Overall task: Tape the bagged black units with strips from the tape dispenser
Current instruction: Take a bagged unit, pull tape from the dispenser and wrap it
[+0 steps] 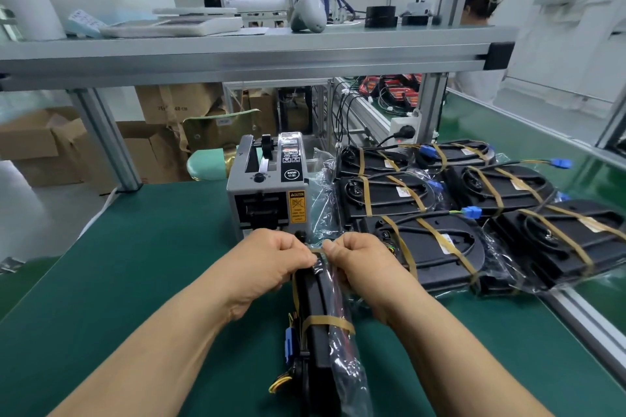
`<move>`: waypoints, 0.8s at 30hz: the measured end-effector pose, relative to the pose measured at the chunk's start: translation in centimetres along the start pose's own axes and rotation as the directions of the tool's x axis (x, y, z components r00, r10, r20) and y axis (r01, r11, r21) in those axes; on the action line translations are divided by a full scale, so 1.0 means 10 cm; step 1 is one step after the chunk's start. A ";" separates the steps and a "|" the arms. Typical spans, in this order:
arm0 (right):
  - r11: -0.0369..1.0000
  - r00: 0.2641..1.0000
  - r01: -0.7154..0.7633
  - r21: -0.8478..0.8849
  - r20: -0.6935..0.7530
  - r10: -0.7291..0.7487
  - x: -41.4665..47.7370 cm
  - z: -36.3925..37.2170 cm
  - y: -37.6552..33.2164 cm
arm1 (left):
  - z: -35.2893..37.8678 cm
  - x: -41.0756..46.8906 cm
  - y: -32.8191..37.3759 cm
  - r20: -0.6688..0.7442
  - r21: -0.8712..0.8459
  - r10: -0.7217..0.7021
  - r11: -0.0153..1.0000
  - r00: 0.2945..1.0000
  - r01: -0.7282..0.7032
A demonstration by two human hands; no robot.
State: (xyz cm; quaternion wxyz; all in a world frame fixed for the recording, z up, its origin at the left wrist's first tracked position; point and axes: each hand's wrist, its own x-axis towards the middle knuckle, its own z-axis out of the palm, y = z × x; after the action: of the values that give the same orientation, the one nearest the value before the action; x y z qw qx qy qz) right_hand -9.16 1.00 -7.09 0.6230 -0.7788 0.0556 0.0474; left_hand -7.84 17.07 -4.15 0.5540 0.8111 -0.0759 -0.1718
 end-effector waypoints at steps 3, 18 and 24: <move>1.000 1.000 0.000 -0.012 -0.002 0.000 0.00 0.01 0.00 | 0.00 0.02 -0.02 -0.003 0.007 0.021 1.000 1.000 -0.021; 0.999 1.000 0.025 -0.030 0.014 -0.024 0.01 0.01 0.01 | -0.02 0.10 -0.09 -0.035 0.006 0.063 0.998 0.997 -0.062; 0.999 1.000 0.021 -0.028 0.005 -0.021 0.01 0.01 0.02 | 0.00 0.11 -0.07 -0.041 0.006 0.055 0.999 0.998 -0.054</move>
State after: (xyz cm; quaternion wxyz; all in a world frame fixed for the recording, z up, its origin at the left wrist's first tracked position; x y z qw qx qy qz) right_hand -9.06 1.09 -7.30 0.6128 -0.7877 0.0453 0.0437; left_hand -6.91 17.00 -5.00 0.5581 0.8133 -0.0870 -0.1397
